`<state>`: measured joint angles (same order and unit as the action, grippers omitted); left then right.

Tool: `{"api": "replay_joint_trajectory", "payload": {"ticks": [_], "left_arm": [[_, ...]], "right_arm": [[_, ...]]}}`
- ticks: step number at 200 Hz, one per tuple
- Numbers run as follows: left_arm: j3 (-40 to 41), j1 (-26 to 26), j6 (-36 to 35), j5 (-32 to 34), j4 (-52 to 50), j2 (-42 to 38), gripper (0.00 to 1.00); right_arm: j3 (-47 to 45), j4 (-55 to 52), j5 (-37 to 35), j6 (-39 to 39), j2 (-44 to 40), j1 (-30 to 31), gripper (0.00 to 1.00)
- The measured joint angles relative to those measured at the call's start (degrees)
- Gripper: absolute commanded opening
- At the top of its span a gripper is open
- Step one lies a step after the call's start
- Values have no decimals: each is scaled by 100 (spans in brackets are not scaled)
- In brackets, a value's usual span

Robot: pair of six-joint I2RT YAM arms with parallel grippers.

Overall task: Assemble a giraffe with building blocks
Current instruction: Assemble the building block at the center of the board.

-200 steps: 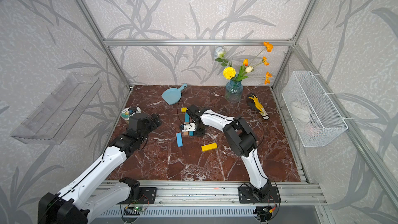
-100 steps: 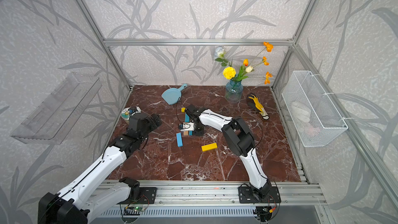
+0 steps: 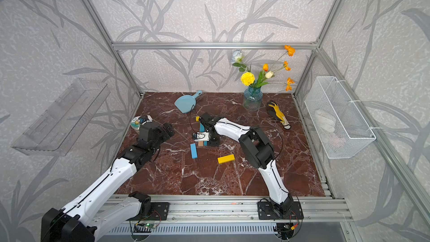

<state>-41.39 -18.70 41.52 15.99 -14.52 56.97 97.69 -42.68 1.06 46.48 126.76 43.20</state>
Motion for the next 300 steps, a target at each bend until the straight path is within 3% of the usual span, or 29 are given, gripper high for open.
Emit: {"api": "replay_joint_trajectory", "payload": {"ticks": [180, 208, 220, 245, 255, 275, 300], "left_arm": [[0, 0, 0, -2, -2, 0, 95], [0, 0, -2, -2, -2, 0, 95], [0, 0, -2, -2, -2, 0, 95], [0, 0, -2, -2, -2, 0, 95], [0, 0, -2, -2, -2, 0, 95], [0, 0, -2, -2, 0, 0, 95], [0, 0, -2, -4, 0, 2, 94]], "right_arm": [[0, 0, -20, 0, 0, 68, 39], [7, 22, -63, -28, 0, 72, 54], [7, 63, -85, -44, -2, 72, 68], [-7, 166, -116, -94, -28, 85, 72], [-48, 181, -164, -144, -76, 118, 100], [-216, 199, -463, -249, -317, 258, 99], [-481, 195, -1335, -693, -1060, 627, 99]]}}
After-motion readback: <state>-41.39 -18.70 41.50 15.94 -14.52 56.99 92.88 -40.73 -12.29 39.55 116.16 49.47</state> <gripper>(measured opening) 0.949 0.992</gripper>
